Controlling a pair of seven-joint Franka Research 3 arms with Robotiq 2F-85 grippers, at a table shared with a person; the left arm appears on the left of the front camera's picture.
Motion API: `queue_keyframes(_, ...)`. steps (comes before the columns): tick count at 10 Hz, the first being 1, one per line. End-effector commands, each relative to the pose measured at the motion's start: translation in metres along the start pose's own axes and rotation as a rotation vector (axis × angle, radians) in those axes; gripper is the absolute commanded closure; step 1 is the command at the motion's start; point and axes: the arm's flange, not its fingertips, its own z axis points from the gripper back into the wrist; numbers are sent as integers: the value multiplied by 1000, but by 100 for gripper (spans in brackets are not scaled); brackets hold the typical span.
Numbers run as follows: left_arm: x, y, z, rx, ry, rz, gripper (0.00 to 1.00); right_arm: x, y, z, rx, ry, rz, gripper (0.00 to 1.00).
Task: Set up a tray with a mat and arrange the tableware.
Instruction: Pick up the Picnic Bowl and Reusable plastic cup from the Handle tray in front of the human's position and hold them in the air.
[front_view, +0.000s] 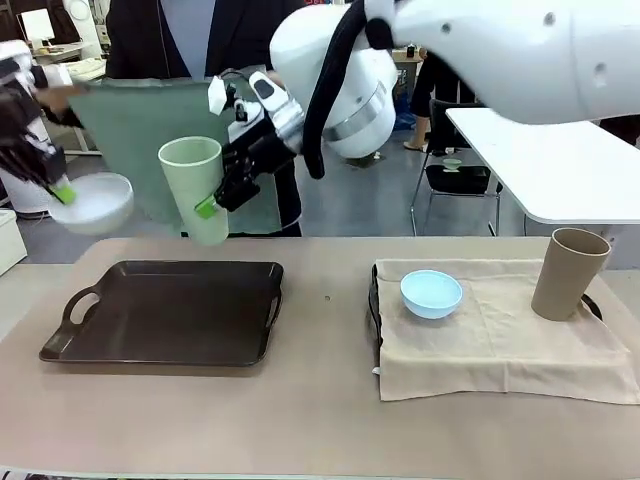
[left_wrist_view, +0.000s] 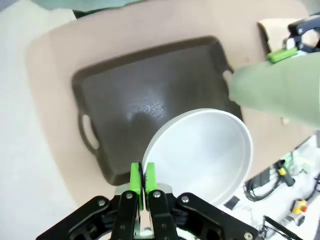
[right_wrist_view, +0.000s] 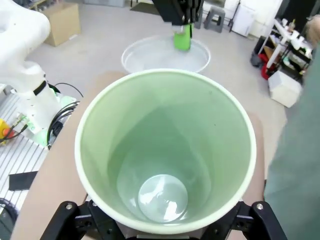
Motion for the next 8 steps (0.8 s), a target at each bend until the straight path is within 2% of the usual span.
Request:
queue_keyframes(1, 5, -6, 16, 73, -6, 27, 100, -1, 24, 9, 11, 25, -39, 30)
queue_keyframes(2, 0, 0, 0, 0, 0, 0, 100, 0, 0, 0, 0, 0, 0, 30)
queue_keyframes(8, 0, 0, 0, 0, 0, 0, 100, 0, 0, 0, 0, 0, 0, 30)
